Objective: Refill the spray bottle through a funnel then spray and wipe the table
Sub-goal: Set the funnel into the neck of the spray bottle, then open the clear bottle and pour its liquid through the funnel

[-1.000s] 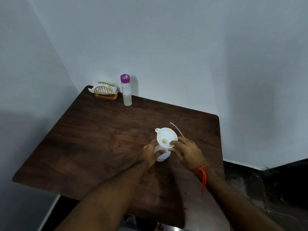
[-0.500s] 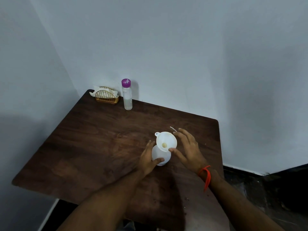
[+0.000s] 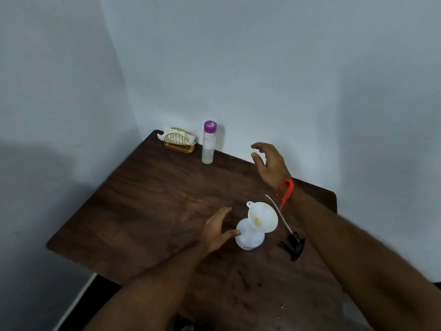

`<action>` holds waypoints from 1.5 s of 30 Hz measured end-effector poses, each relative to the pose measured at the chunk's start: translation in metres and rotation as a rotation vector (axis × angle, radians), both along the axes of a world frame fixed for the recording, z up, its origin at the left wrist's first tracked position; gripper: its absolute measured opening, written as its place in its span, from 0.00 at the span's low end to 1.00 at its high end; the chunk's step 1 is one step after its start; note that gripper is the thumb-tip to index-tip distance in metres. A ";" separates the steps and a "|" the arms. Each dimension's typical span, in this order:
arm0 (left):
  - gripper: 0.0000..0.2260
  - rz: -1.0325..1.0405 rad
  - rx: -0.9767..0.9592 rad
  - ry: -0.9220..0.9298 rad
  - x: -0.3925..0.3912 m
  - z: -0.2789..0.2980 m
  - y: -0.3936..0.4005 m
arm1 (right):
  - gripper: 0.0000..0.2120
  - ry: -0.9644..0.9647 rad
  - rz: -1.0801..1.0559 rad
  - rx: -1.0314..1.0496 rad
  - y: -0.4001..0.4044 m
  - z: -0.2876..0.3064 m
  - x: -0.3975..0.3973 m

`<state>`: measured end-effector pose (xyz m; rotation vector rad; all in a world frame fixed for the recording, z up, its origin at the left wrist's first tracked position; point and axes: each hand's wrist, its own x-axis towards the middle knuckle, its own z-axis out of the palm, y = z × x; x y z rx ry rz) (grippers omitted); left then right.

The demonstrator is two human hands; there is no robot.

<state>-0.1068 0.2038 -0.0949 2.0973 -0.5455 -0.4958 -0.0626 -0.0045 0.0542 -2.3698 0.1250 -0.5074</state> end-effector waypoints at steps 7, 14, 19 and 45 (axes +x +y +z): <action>0.41 -0.072 -0.023 -0.050 0.016 0.006 0.004 | 0.21 0.230 0.039 -0.052 0.014 -0.020 0.060; 0.37 -0.199 -0.009 -0.052 0.010 -0.002 -0.014 | 0.31 0.385 0.000 -0.055 0.026 -0.034 0.103; 0.40 -0.247 -0.010 0.010 0.012 -0.003 -0.021 | 0.35 0.431 0.025 -0.071 0.036 -0.038 0.130; 0.27 0.344 -0.055 -0.063 0.232 0.030 0.021 | 0.35 0.362 -0.076 0.218 0.062 -0.095 0.233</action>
